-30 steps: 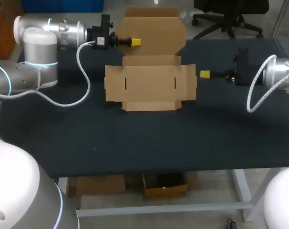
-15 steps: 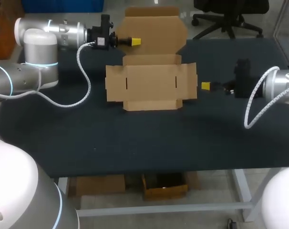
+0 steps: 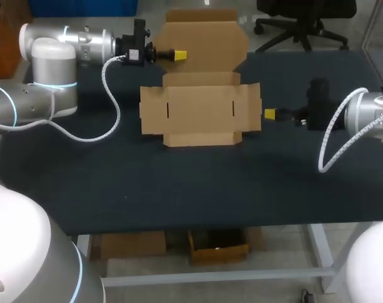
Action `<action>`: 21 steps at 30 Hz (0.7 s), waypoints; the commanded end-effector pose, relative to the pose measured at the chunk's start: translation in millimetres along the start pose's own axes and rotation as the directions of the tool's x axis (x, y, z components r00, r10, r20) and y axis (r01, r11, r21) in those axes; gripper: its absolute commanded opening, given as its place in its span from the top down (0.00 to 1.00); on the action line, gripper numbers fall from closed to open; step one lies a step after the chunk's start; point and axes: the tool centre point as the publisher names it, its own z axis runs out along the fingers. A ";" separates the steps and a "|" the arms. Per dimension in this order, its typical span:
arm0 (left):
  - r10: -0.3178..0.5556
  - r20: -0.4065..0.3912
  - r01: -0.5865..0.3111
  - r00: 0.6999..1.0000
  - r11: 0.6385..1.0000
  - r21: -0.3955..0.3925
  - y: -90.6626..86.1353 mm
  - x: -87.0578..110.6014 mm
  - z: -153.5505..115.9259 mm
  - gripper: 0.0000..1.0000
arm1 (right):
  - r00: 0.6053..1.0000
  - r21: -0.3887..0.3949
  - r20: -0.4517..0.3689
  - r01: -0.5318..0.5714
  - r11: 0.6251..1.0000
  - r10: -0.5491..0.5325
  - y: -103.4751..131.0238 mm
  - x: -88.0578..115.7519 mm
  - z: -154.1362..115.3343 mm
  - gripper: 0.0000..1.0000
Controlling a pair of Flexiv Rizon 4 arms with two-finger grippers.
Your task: Assemble the packaging by folding the flat box into shape, placing the metal phone stand inside, and closing the box properly
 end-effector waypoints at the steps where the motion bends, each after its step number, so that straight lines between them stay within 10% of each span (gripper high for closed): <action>1: 0.001 -0.008 -0.001 1.000 1.000 0.001 0.4 -2.9 -0.1 1.00 | 1.000 -0.001 -0.005 0.027 1.000 -0.027 -4.2 3.6 6.7 1.00; 21: 0.098 0.002 -0.098 0.995 0.995 0.030 -6.8 14.9 -6.0 1.00 | 0.996 0.022 -0.075 0.044 0.999 -0.042 -30.4 11.5 40.0 1.00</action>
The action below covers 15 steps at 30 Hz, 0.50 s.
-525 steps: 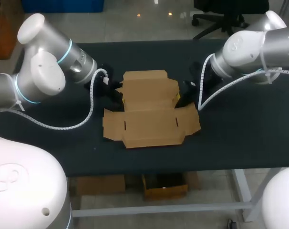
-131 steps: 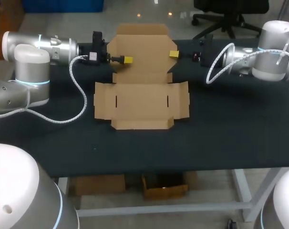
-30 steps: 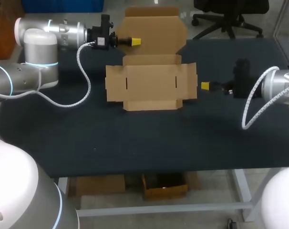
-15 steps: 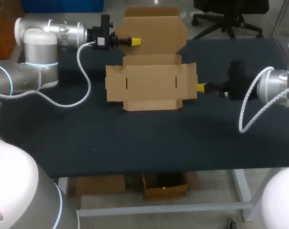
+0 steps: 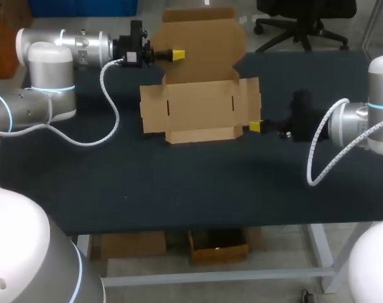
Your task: Assemble the packaging by folding the flat box into shape, placing the metal phone stand inside, and closing the box properly
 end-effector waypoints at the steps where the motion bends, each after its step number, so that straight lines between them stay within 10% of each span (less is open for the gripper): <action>1: 0.010 -0.014 -0.010 1.000 1.000 -0.007 -1.3 4.9 -0.2 1.00 | 1.000 0.005 -0.012 0.003 1.000 -0.003 -2.9 -2.6 9.1 1.00; 15: 0.051 -0.068 -0.050 0.996 0.999 0.020 -2.8 20.8 -0.7 1.00 | 0.999 0.024 -0.036 0.012 1.000 -0.011 -13.4 0.1 41.4 1.00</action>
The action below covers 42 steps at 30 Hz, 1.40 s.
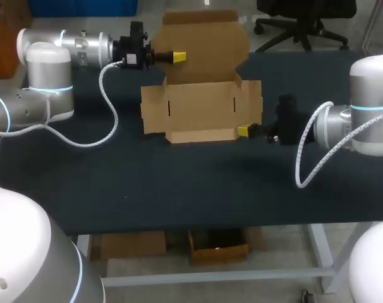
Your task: Assemble the packaging by folding the flat box into shape, placing the metal phone stand inside, and closing the box properly
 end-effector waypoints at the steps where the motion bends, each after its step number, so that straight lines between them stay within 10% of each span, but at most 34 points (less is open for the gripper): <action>1: 0.009 -0.008 -0.009 1.000 1.000 0.000 0.4 1.4 -1.7 1.00 | 1.000 -0.002 -0.004 0.012 1.000 -0.012 -0.5 -3.5 10.5 1.00; 42: 0.014 -0.037 -0.014 0.999 1.000 -0.004 11.7 2.3 4.0 1.00 | 0.990 -0.029 0.092 0.107 0.994 -0.104 -16.0 -19.0 76.8 1.00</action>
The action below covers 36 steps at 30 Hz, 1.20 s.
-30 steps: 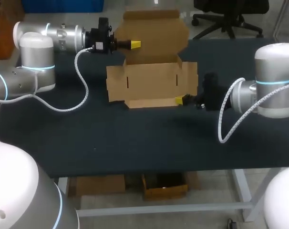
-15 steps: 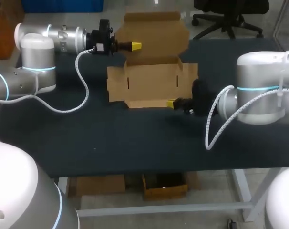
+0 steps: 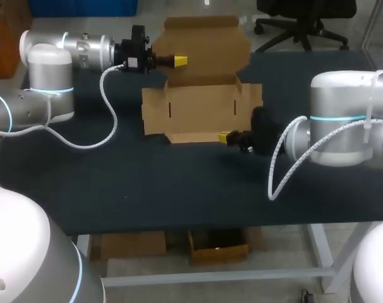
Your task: Assemble the packaging by folding the flat box into shape, placing the metal phone stand inside, and closing the box properly
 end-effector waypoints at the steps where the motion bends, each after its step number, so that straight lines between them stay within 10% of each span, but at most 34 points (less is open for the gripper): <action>1: 0.001 -0.009 -0.001 1.000 1.000 0.004 2.1 -2.7 -0.3 1.00 | 1.000 0.000 -0.012 0.005 1.000 -0.005 -0.9 -6.1 21.3 1.00; 36: 0.001 -0.009 -0.001 1.000 1.000 0.004 2.1 -2.7 -0.3 1.00 | 0.996 0.061 0.076 0.033 0.998 -0.038 -21.7 -21.9 89.4 1.00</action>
